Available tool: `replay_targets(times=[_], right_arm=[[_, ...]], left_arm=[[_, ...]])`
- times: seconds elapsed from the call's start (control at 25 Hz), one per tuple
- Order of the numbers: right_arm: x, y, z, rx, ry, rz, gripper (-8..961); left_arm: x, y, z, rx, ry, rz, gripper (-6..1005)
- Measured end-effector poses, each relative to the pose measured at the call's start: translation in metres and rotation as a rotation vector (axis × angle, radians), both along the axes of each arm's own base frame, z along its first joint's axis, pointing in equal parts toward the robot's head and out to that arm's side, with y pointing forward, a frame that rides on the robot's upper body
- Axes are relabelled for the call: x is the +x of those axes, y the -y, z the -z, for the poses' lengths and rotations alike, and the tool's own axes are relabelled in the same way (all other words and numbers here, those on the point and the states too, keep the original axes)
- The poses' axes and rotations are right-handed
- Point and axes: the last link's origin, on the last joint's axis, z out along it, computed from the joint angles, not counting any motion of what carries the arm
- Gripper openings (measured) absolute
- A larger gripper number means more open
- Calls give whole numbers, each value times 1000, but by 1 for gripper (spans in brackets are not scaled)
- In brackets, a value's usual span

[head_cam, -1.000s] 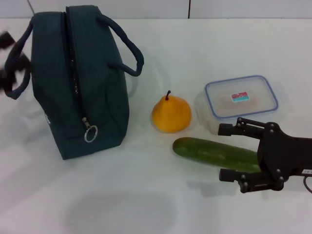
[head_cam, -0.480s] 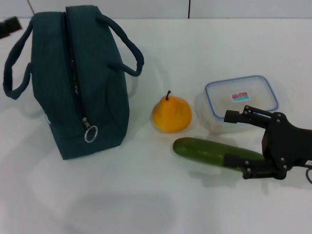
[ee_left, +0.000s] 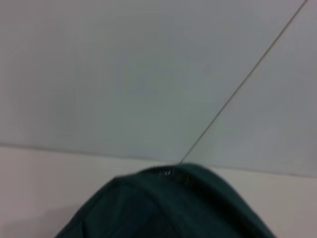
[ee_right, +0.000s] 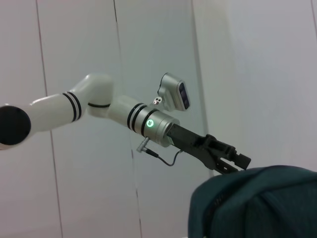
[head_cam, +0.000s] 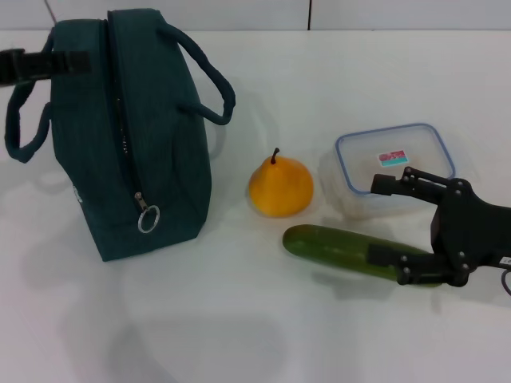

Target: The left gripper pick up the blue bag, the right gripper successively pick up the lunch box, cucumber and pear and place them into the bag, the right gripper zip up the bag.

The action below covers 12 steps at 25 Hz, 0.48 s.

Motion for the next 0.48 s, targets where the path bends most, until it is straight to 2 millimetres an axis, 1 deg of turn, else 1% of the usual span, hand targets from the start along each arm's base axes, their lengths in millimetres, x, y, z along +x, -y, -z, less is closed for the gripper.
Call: replay_targets(times=[0.2,0.48], right_arm=[[0,-2,0,11,8,3,885],[0,-4,1,19,14,0,884]], left_arm=[[-3,-6,8,-25,-58,-41,767],[-5,-11,11,-10,-76,-63,757]])
